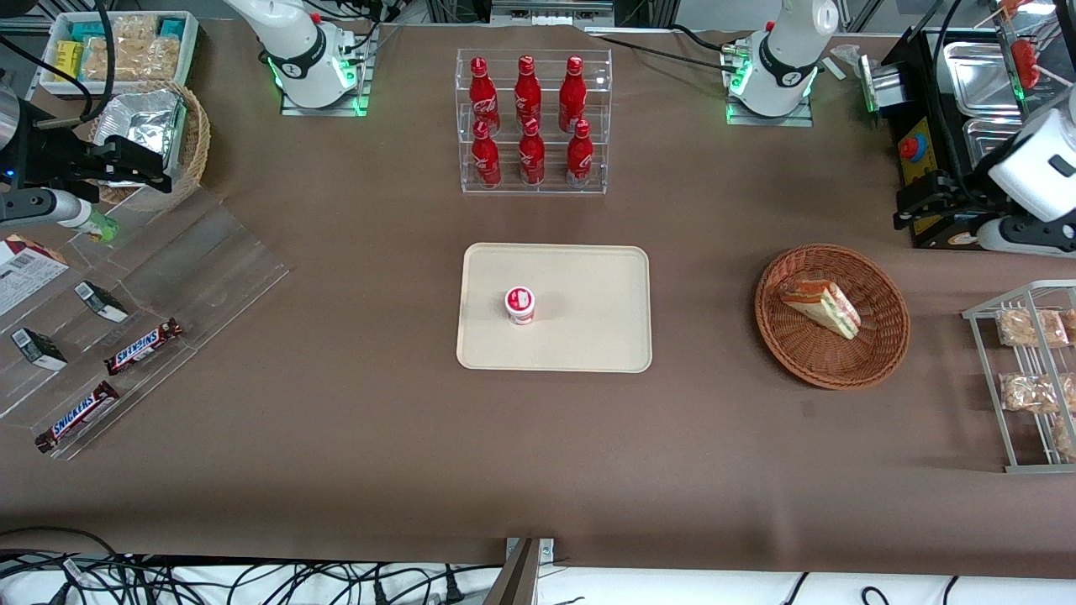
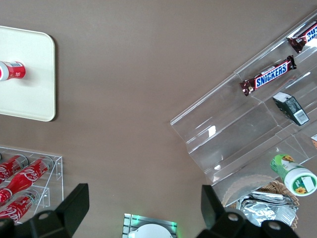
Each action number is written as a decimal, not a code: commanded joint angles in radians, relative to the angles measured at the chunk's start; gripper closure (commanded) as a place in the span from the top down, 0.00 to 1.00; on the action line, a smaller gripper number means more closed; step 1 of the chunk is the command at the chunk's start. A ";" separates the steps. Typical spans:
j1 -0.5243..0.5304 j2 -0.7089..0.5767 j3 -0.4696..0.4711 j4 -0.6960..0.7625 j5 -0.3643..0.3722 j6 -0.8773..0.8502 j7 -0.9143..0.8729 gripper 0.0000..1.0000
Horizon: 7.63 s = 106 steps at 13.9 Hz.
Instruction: Place sandwich from basket to tray
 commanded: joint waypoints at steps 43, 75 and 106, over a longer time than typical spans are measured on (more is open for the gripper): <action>0.063 0.166 -0.028 -0.760 0.332 1.004 -1.183 0.00; -0.259 0.441 -0.473 -0.154 0.412 0.508 -0.929 0.00; -0.111 0.341 -0.479 0.107 0.360 0.211 -1.083 1.00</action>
